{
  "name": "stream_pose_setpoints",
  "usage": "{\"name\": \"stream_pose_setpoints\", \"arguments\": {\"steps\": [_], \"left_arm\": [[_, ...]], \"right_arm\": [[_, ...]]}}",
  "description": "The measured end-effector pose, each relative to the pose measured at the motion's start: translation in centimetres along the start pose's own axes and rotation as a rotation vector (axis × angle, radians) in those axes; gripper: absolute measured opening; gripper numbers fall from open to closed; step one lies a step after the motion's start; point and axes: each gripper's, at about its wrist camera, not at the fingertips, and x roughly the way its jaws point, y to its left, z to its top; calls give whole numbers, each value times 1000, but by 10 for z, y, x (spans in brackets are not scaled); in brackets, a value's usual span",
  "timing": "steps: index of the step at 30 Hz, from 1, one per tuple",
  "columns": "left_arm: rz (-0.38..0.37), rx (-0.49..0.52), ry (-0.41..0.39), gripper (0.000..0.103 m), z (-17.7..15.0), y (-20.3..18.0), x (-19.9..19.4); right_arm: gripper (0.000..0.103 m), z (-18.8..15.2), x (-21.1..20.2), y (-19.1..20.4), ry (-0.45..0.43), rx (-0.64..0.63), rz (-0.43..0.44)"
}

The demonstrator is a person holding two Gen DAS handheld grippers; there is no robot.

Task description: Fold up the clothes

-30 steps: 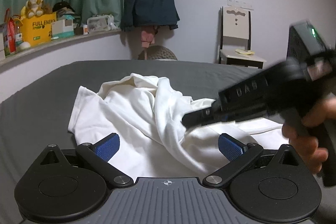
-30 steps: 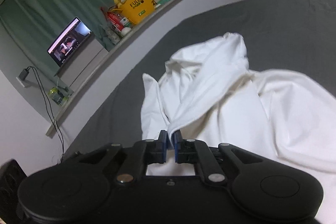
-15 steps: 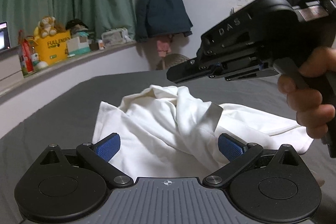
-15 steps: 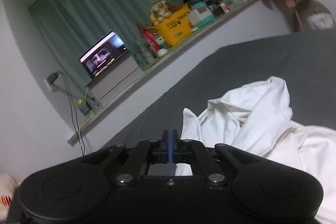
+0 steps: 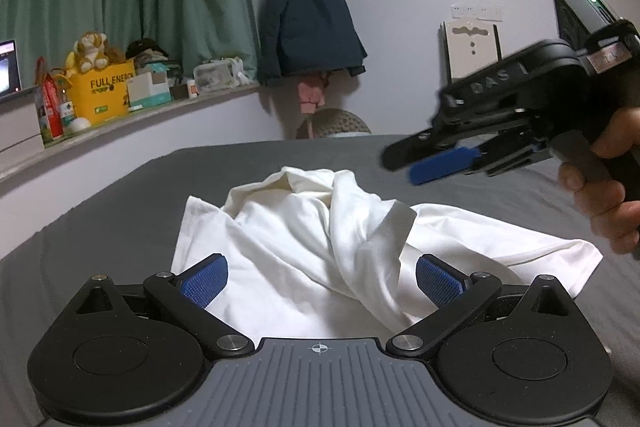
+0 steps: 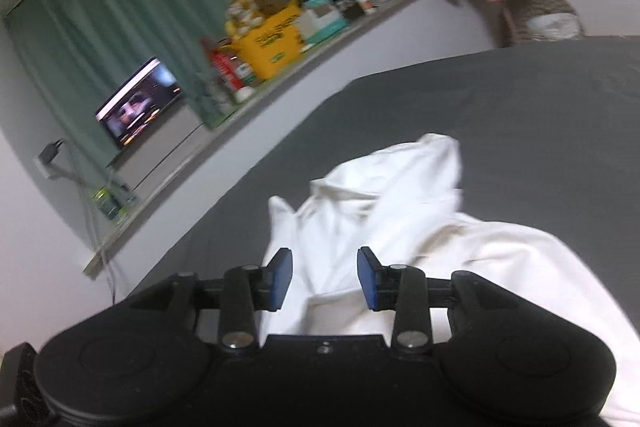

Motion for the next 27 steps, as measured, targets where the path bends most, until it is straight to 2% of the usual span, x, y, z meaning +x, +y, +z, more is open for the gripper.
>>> {"name": "stream_pose_setpoints", "arguments": {"steps": [6, 10, 16, 19, 20, 21, 24, 27], "left_arm": [[3, -7, -2, 103, 0, 2, -2], [-2, -5, -10, 103, 0, 3, -4], [-5, -9, -1, 103, -1, 2, 0], [-26, 3, -14, 103, -1, -1, -2], [-34, 9, -19, 103, -1, -3, -2], [-40, 20, -23, 103, -1, -5, -3], [-35, 77, -36, 103, -2, -16, -3], [-18, 123, -56, 103, -2, -25, -4]], "right_arm": [[42, 1, 0, -24, 25, 98, -16], [42, -4, 6, -31, 69, 116, -9], [42, -9, 16, -22, 132, 94, 122], [41, -11, 20, -9, 157, 49, 141], [29, -13, 22, -6, 158, 44, 141], [6, -15, 25, -4, 160, 39, 142], [4, -19, 30, -1, 156, 42, 135], [4, -18, 26, 2, 111, 59, 189]]}}
